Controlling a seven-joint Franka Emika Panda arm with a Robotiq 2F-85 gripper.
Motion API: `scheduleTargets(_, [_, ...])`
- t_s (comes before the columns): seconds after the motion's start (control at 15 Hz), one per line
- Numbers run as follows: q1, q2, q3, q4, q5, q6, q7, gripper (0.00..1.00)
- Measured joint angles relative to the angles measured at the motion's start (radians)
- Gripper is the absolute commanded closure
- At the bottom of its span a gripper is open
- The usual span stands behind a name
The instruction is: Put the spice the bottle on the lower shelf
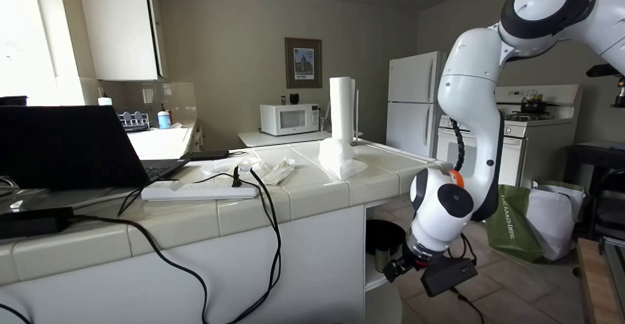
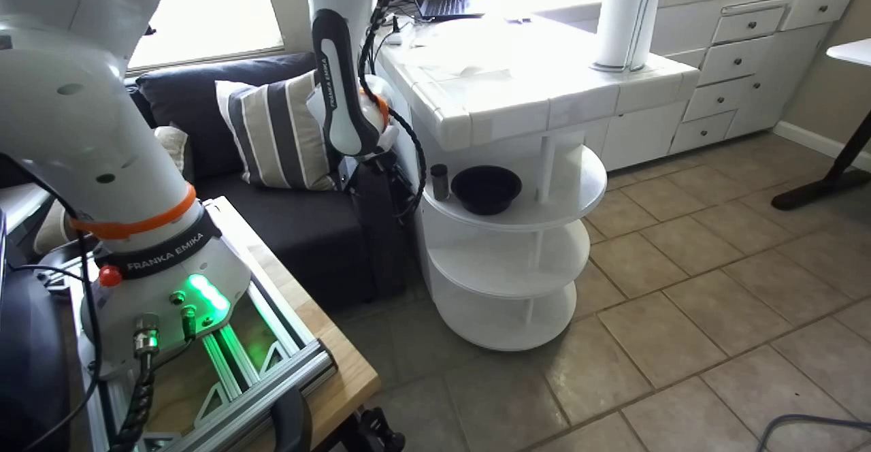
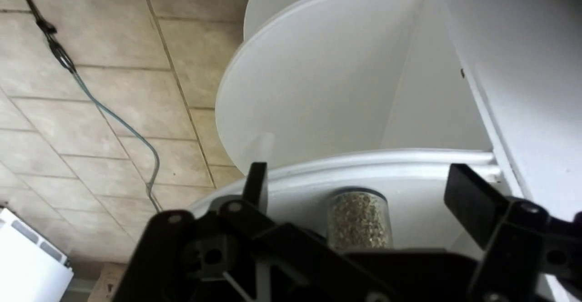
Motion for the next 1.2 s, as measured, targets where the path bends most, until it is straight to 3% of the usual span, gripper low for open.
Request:
scheduleTargets(0.33, [-0.027,-0.095,-0.012,-0.069,0.346,0.19,-0.303,0.0])
scheduleTargets(0.6, [-0.1,-0.199,0.043,-0.193,0.675,0.206,-0.599,0.0])
scheduleTargets(0.87, [-0.283,-0.309,0.216,-0.311,0.999,0.205,-0.901,0.0])
scheduleTargets(1.2, [-0.581,-0.441,0.519,-0.365,1.397,0.158,-1.241,0.0])
